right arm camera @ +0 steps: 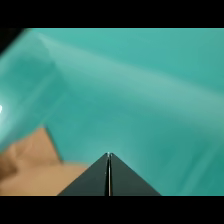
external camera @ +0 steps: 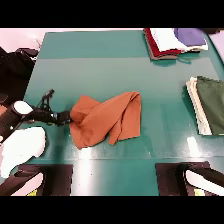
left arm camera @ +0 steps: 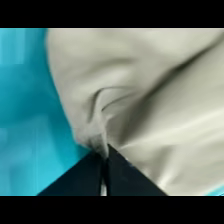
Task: Fold the shirts.
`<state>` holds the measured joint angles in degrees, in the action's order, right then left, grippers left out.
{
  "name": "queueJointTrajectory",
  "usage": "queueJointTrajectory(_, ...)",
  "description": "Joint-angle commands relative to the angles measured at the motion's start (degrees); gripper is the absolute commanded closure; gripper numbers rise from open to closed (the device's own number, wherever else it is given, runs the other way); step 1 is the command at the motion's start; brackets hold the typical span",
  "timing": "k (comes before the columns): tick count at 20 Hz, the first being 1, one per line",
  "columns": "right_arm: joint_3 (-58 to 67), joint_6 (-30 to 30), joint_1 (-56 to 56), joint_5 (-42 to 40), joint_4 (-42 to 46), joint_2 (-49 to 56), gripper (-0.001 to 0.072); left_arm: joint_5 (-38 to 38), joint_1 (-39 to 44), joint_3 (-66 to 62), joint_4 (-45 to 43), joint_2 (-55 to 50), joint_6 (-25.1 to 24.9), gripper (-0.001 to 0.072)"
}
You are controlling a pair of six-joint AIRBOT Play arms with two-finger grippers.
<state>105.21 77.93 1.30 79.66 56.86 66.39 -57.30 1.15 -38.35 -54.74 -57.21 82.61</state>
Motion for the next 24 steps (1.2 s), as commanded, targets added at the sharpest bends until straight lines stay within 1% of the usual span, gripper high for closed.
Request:
queueJointTrajectory(1,-16.00,0.55,2.56,4.22,0.35,-4.46,0.0692,-0.81,-0.02,-9.60,0.72,0.26,-0.68,0.0685)
queueJointTrajectory(3,-32.06,0.55,3.56,1.46,0.22,-8.70,0.0691,-0.83,0.00,-13.42,0.72,0.26,-0.81,0.0685)
queueJointTrajectory(4,-40.83,0.52,3.52,-1.73,-0.13,-10.67,0.0671,-0.79,0.00,-14.40,0.76,0.26,-0.83,0.0685)
queueJointTrajectory(5,-48.57,0.44,3.06,-5.05,-0.94,-12.11,0.0433,-0.68,0.00,-14.64,0.83,0.26,-0.83,0.0685)
queueJointTrajectory(6,-55.69,0.44,2.25,-8.22,-1.92,-12.94,0.0236,-0.76,0.00,-14.60,0.70,0.24,-0.85,0.0686)
queueJointTrajectory(8,-67.32,-0.59,-1.01,-14.40,-5.84,-12.39,0.0225,-0.81,0.00,-14.56,0.72,0.24,-0.85,0.0685)
queueJointTrajectory(10,-73.46,-3.63,-5.31,-20.28,-12.76,-9.99,0.0226,-0.85,0.00,-14.56,0.72,0.24,-1.18,0.0685)
queueJointTrajectory(11,-74.62,-3.89,-7.63,-22.88,-14.62,-8.41,0.0226,-0.87,-0.02,-14.56,0.70,0.24,-1.25,0.0685)
queueJointTrajectory(14,-73.64,-3.91,-14.93,-28.30,-15.26,-2.69,0.0233,-0.87,-0.02,-14.56,0.70,0.24,-1.51,0.0685)
queueJointTrajectory(15,-72.13,-3.91,-17.00,-29.22,-15.21,-0.61,0.0248,-0.87,-0.02,-14.56,0.72,0.24,-1.86,0.0685)
queueJointTrajectory(17,-68.76,-3.91,-19.80,-31.04,-14.99,2.84,0.0404,-0.87,-0.02,-14.58,0.70,0.24,-2.16,0.0685)
queueJointTrajectory(18,-67.10,-3.93,-20.48,-31.74,-14.62,4.00,0.0516,-0.85,-0.02,-14.58,0.70,0.24,-2.25,0.0685)
queueJointTrajectory(19,-65.33,-4.13,-20.61,-31.91,-14.58,4.83,0.0677,-0.81,-0.02,-14.71,0.72,0.26,-2.69,0.0685)
queueJointTrajectory(21,-61.79,-4.26,-20.09,-31.36,-11.39,4.55,0.0692,-1.09,-0.02,-16.98,0.61,0.39,-3.63,0.0686)
queueJointTrajectory(24,-55.21,-3.21,-16.68,-25.20,-1.20,-1.90,0.0693,-3.56,-0.02,-25.97,-2.86,2.78,-3.54,0.0686)
